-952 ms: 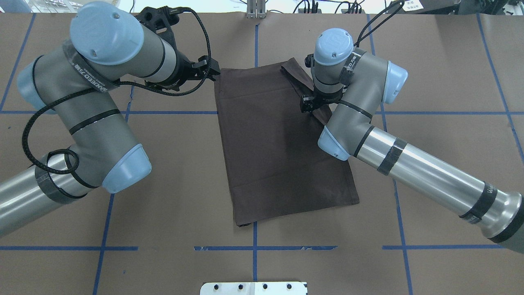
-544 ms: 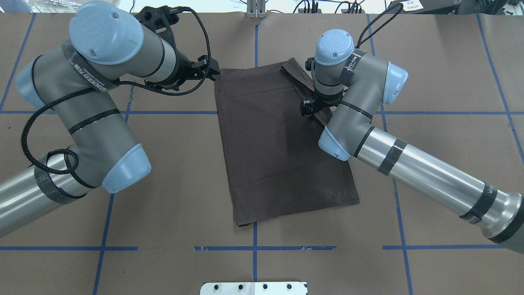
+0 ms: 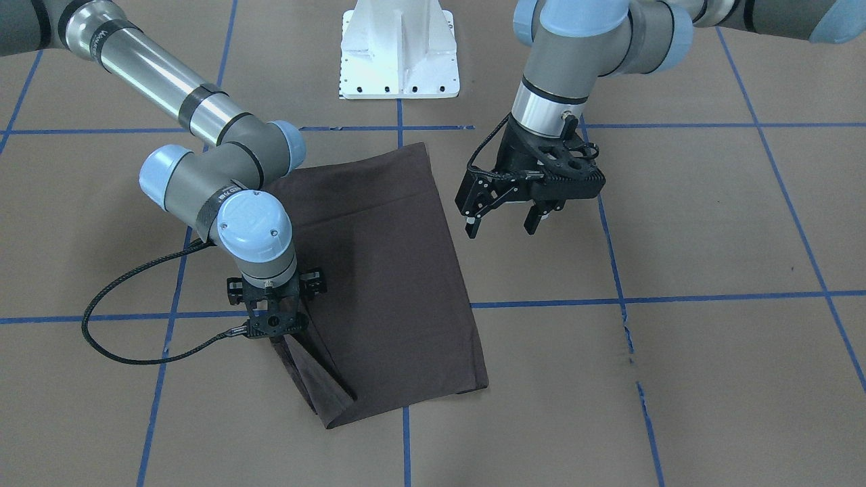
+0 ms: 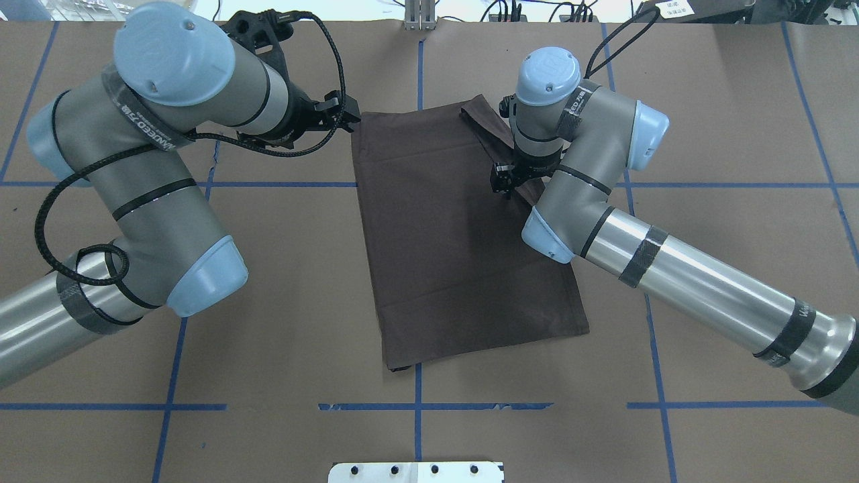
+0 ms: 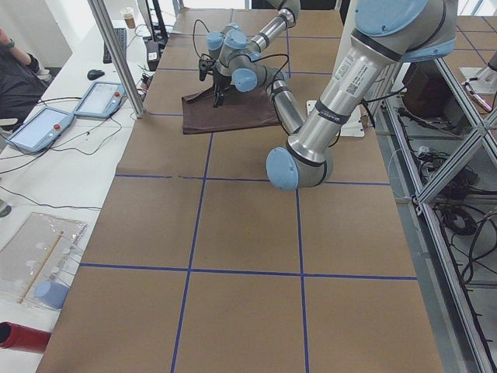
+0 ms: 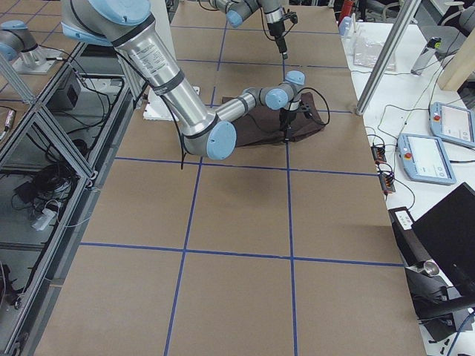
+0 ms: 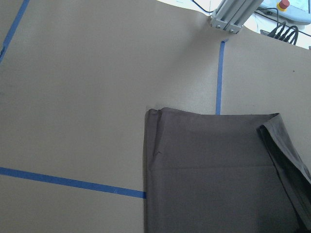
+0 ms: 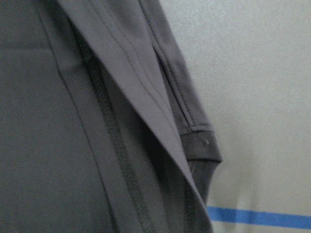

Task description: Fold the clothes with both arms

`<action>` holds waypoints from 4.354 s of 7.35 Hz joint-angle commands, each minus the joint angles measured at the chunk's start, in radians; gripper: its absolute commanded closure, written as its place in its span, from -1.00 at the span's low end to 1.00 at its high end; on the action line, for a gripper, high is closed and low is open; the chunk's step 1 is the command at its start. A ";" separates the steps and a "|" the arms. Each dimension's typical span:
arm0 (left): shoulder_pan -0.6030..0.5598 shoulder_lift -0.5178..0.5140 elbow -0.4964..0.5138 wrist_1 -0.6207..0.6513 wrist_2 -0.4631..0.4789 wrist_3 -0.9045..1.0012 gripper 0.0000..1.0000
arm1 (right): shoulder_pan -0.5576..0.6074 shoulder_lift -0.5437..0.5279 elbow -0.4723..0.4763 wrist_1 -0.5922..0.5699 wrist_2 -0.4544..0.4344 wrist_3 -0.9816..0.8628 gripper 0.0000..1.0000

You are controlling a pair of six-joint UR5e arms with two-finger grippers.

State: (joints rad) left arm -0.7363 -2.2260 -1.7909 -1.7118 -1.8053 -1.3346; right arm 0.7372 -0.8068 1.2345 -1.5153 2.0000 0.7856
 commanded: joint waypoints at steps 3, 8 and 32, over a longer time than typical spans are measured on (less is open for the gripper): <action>0.002 -0.003 -0.007 0.000 -0.002 0.000 -1.00 | 0.042 -0.021 -0.006 0.000 -0.007 -0.040 -1.00; 0.002 -0.007 -0.007 0.001 -0.002 0.000 -1.00 | 0.186 -0.017 -0.059 0.004 0.002 -0.178 -1.00; 0.309 0.129 -0.056 -0.078 -0.048 -0.496 -1.00 | 0.183 -0.050 0.147 -0.026 0.230 -0.067 -1.00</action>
State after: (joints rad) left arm -0.5289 -2.1072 -1.8407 -1.7740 -1.8895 -1.7075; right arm 0.9258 -0.7840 1.2323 -1.4695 2.1493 0.6714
